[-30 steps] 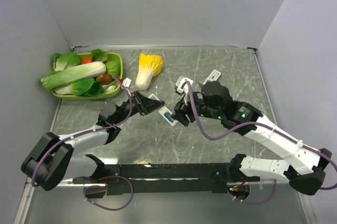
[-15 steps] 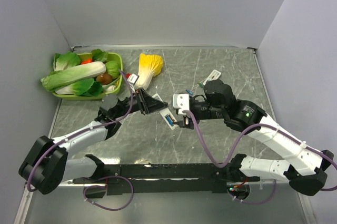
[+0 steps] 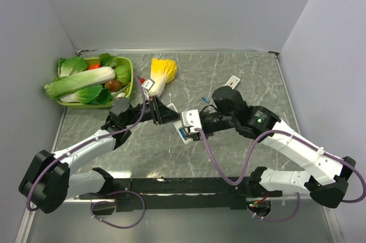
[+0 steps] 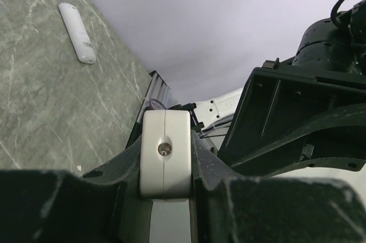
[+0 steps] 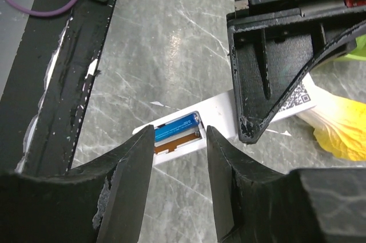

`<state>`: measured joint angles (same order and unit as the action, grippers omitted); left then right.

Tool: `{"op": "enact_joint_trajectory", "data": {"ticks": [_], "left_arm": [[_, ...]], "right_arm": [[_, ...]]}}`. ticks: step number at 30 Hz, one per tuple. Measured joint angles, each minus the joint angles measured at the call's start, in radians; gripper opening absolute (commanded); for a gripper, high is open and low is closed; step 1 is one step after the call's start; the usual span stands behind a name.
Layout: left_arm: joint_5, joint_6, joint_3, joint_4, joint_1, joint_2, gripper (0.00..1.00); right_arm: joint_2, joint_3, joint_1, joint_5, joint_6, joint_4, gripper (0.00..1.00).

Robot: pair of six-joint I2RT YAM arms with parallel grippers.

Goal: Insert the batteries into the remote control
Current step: Load the battery into the remote control.

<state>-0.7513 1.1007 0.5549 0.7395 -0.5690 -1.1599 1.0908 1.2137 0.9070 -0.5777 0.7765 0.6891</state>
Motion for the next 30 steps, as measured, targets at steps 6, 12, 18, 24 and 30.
{"op": "enact_joint_trajectory", "data": {"ticks": [6, 12, 18, 24, 30], "left_arm": [[-0.016, -0.008, 0.020, -0.015, 0.000, 0.000, 0.02], [-0.027, -0.008, 0.029, -0.020, 0.000, 0.000, 0.02], [-0.038, -0.008, 0.036, -0.020, 0.000, -0.003, 0.02], [-0.038, -0.013, 0.037, -0.024, 0.000, -0.003, 0.02], [-0.039, -0.015, 0.037, -0.027, 0.000, -0.003, 0.02]], "right_arm": [[0.019, 0.004, 0.000, -0.024, 0.027, -0.001, 0.45], [0.051, 0.005, 0.000, -0.032, 0.048, -0.002, 0.43], [0.061, 0.005, -0.002, -0.032, 0.060, -0.009, 0.41], [0.067, 0.005, -0.002, -0.032, 0.069, -0.009, 0.35], [0.070, 0.005, -0.004, -0.032, 0.074, -0.013, 0.23]]}}
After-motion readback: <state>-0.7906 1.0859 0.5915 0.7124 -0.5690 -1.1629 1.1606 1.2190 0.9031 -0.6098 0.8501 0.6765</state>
